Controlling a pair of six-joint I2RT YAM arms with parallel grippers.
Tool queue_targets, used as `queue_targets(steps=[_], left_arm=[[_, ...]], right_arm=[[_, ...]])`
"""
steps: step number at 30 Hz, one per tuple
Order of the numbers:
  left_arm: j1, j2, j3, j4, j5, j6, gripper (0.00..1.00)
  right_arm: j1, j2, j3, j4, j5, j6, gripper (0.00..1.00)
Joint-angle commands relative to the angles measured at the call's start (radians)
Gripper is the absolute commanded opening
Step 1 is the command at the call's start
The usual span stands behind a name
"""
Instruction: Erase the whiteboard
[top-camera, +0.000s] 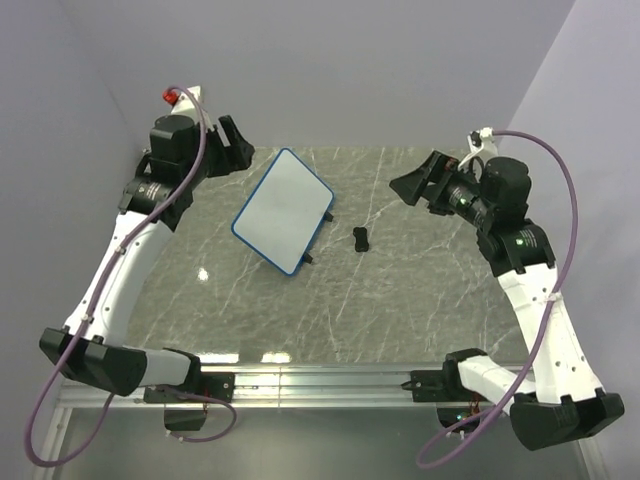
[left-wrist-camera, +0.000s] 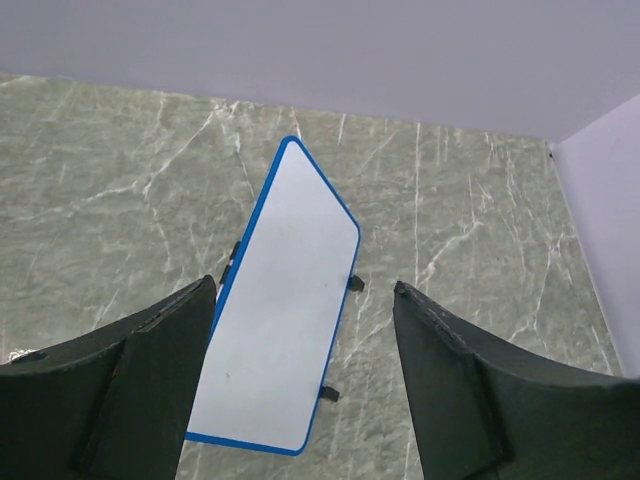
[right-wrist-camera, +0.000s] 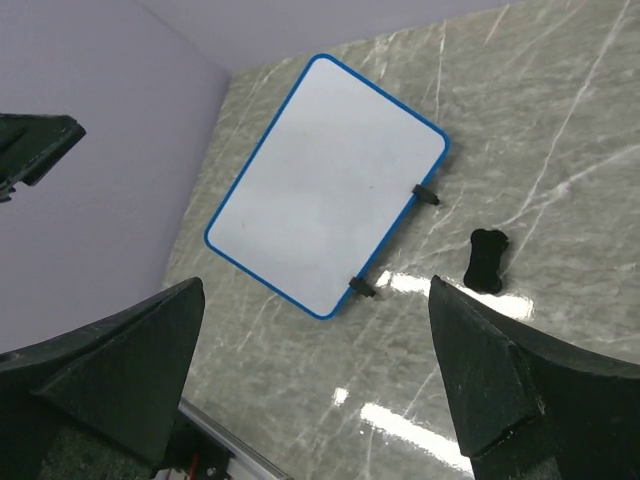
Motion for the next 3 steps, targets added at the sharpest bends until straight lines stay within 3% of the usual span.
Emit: queue_targets(steps=[1, 3], left_arm=[[-0.007, 0.009, 0.034, 0.026, 0.03, 0.018, 0.77], [-0.007, 0.008, 0.034, 0.026, 0.027, 0.018, 0.77]], right_arm=[[-0.003, -0.016, -0.008, -0.005, 0.026, -0.04, 1.0], [-0.003, -0.013, 0.004, -0.023, 0.061, -0.034, 1.0]])
